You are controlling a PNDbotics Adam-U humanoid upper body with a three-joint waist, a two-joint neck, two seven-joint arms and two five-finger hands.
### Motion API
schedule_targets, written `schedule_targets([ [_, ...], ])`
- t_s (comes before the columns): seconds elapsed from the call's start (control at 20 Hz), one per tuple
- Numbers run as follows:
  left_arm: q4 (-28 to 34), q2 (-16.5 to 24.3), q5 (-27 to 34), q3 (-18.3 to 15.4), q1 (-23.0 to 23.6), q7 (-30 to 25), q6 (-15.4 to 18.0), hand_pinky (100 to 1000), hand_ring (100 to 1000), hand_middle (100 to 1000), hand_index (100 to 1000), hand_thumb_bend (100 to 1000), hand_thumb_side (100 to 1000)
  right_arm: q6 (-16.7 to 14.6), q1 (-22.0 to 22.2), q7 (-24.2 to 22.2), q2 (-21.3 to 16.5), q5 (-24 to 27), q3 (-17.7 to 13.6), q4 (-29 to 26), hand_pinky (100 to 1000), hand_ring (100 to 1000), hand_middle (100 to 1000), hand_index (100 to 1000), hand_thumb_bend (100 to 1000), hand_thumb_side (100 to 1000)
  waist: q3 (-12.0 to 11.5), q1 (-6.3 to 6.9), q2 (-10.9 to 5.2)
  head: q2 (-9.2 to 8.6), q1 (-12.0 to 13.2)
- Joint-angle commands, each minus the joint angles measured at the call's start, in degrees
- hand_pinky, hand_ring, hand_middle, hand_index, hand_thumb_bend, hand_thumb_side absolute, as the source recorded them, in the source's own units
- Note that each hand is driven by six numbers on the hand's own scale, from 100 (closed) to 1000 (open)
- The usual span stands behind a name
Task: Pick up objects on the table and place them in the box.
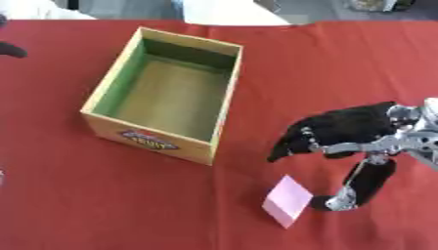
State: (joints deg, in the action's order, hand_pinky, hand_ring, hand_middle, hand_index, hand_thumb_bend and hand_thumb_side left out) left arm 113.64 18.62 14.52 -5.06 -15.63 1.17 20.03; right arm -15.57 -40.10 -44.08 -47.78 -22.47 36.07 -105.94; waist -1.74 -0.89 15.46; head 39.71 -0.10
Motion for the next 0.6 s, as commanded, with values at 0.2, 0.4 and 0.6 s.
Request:
schedule_targets([
  [0.2, 1.0, 1.4, -0.2, 0.0, -0.2, -0.2, -0.2, 543, 734, 600, 733, 100, 734, -0.7, -0.6, -0.8, -1.7, 0.2, -0.2, -0.6, 963, 903, 879, 993, 311, 408, 0.1, -0.06, -1.34, 0.34, 0.2],
  [0.4, 1.0, 1.4, -0.2, 0.1, -0.2, -0.4, -0.2, 543, 734, 600, 733, 100, 733, -1.3, -0.4, -0.6, -1.0, -0.2, 0.5, -0.4, 958, 897, 870, 1000, 302, 431, 0.0, 0.05, -1.34, 0.48, 0.2],
  [0.6, 1.0, 1.3, -0.3, 0.1, -0.2, -0.7, -0.3, 542, 735, 600, 732, 100, 734, -1.1, 0.3, 0.4, -0.5, -0.6, 0.5, -0.3, 953, 890, 857, 1000, 277, 445, 0.0, 0.08, -1.29, 0.53, 0.1],
])
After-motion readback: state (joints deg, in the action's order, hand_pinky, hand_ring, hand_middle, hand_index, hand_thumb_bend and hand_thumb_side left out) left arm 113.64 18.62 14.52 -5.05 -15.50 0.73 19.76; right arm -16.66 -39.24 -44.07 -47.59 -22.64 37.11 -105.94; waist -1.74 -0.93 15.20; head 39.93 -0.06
